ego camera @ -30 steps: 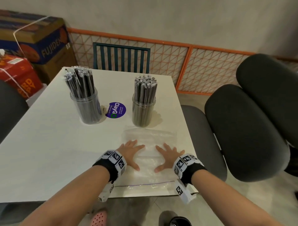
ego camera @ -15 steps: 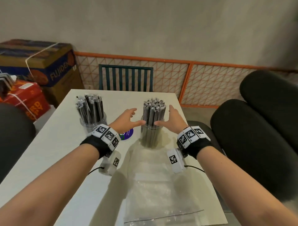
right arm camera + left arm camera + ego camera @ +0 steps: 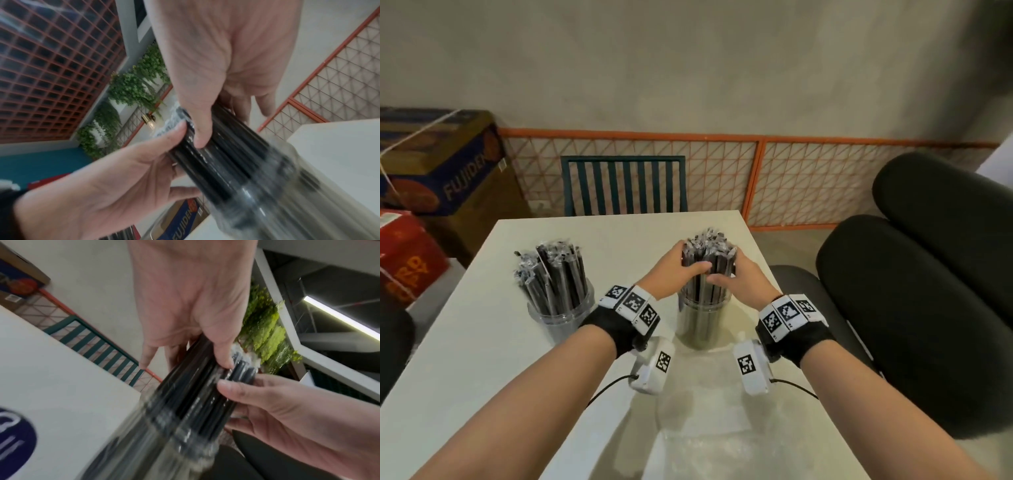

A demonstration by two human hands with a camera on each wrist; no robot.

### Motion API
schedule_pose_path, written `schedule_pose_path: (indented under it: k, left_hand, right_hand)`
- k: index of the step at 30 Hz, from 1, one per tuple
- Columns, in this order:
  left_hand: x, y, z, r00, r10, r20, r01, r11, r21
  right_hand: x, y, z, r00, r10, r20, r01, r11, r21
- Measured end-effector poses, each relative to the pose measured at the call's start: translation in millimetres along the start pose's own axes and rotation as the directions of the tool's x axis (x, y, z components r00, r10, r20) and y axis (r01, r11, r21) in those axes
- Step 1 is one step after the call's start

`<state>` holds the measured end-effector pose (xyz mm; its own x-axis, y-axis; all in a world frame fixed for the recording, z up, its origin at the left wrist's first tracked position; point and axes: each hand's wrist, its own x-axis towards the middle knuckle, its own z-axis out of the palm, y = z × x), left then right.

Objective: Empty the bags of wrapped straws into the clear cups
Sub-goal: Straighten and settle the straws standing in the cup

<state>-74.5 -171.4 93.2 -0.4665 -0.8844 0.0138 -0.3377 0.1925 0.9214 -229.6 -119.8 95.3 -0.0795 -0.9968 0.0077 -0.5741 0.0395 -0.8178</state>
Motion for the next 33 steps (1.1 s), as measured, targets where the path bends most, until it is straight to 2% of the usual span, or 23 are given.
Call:
schedule_pose_path:
  k: [3, 6, 9, 12, 15, 18, 19, 21, 24, 27, 30, 33]
  left_hand:
    - [1.4, 11.3, -22.1, 0.991, 0.014, 0.131, -0.018, 0.999, 0.030]
    - [0.4, 13.3, -32.6, 0.972, -0.070, 0.224, 0.042, 0.991, 0.131]
    - [-5.3, 9.0, -27.7, 0.965, -0.118, 0.235, 0.087, 0.986, 0.140]
    - [-12.9, 2.7, -8.4, 0.983, -0.095, 0.157, 0.082, 0.993, 0.088]
    - [-18.8, 1.2, 17.4, 0.997, -0.068, 0.018, 0.070, 0.995, -0.070]
    - [-15.1, 5.3, 24.3, 0.997, -0.046, -0.065, 0.033, 0.980, -0.195]
    - [-12.4, 8.2, 20.4, 0.998, -0.031, -0.058, 0.020, 0.981, -0.191]
    - [-7.8, 15.8, 7.2, 0.999, -0.003, 0.032, 0.009, 0.987, -0.160]
    - [-4.6, 20.5, -13.7, 0.987, -0.030, 0.160, 0.045, 0.994, -0.097]
    - [-5.7, 12.7, -22.5, 0.974, -0.109, 0.199, 0.126, 0.989, -0.077]
    - [-13.2, 3.2, -10.0, 0.978, -0.132, 0.159, 0.137, 0.990, -0.024]
    - [-20.0, -2.6, 12.0, 0.994, -0.096, 0.043, 0.098, 0.994, -0.042]
  right_hand:
    - [6.0, -2.9, -18.0, 0.991, -0.043, 0.124, 0.038, 0.998, 0.041]
    - [2.0, -0.7, -29.4, 0.976, 0.038, 0.214, -0.042, 0.999, 0.015]
    - [-4.5, 13.0, -26.2, 0.965, 0.110, 0.239, -0.106, 0.994, -0.029]
    - [-7.8, 26.4, -14.4, 0.969, 0.080, 0.234, -0.064, 0.995, -0.077]
    - [-7.3, 27.9, -6.1, 0.987, 0.043, 0.155, -0.034, 0.997, -0.064]
    - [-5.5, 19.0, -3.7, 1.000, -0.019, -0.004, 0.019, 1.000, 0.011]
    - [-5.6, 13.9, -6.3, 0.998, -0.030, -0.047, 0.033, 0.998, 0.047]
    - [-5.1, 6.4, -15.7, 0.996, -0.035, -0.082, 0.045, 0.991, 0.127]
    - [-7.0, 4.3, -32.8, 1.000, 0.016, 0.009, -0.017, 0.987, 0.157]
    - [-4.9, 16.7, -40.8, 0.978, 0.140, 0.155, -0.151, 0.987, 0.062]
    - [-2.6, 25.9, -35.7, 0.964, 0.131, 0.233, -0.115, 0.990, -0.080]
    - [2.4, 23.2, -23.9, 0.966, 0.066, 0.250, -0.042, 0.994, -0.102]
